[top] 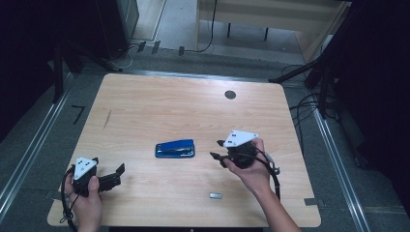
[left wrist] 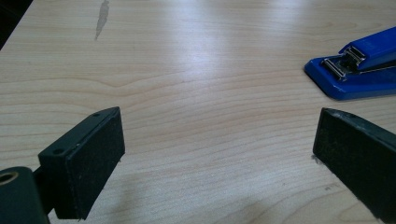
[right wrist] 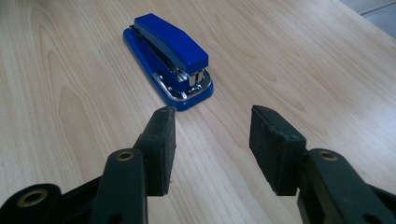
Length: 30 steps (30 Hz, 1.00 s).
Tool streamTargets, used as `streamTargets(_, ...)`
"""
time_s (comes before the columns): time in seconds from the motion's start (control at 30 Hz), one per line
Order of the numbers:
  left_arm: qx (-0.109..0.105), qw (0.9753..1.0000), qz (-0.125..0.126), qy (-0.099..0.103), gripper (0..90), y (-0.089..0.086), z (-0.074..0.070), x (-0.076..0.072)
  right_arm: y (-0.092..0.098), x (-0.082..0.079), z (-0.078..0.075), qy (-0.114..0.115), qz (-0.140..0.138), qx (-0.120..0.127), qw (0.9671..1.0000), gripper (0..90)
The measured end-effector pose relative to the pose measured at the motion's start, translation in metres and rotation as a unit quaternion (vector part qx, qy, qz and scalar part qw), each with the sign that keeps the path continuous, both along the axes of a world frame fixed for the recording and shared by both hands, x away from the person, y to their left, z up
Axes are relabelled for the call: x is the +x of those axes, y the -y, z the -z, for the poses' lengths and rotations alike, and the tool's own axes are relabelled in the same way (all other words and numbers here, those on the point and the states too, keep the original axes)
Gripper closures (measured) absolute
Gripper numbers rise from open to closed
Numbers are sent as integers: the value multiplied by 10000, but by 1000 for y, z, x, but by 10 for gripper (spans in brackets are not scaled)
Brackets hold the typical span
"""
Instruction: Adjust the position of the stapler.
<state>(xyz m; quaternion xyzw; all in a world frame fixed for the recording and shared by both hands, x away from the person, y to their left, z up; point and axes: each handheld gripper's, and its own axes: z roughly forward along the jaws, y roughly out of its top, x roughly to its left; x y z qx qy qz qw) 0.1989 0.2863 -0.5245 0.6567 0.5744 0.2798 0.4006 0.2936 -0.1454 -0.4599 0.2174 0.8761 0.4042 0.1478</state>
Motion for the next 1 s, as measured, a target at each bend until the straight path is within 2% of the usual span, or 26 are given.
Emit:
streamTargets(0.37,71,10000,44,-25,25,1,0,1,-27,14,-4,13,-246,-172,9995,524)
streamTargets(0.47,85,9999,52,-43,25,2,0,1,-33,18,-4,9,-283,-188,9994,557)
streamTargets(0.57,82,9999,56,-41,25,2,0,1,-37,24,-3,-115,-348,-212,9991,579)
streamTargets(0.87,72,9999,49,-65,25,2,0,1,-50,36,-1,-226,-543,-416,9974,537)
streamTargets(1.0,71,9999,51,-72,25,2,0,1,-57,40,-1,-256,-712,-482,9960,527)
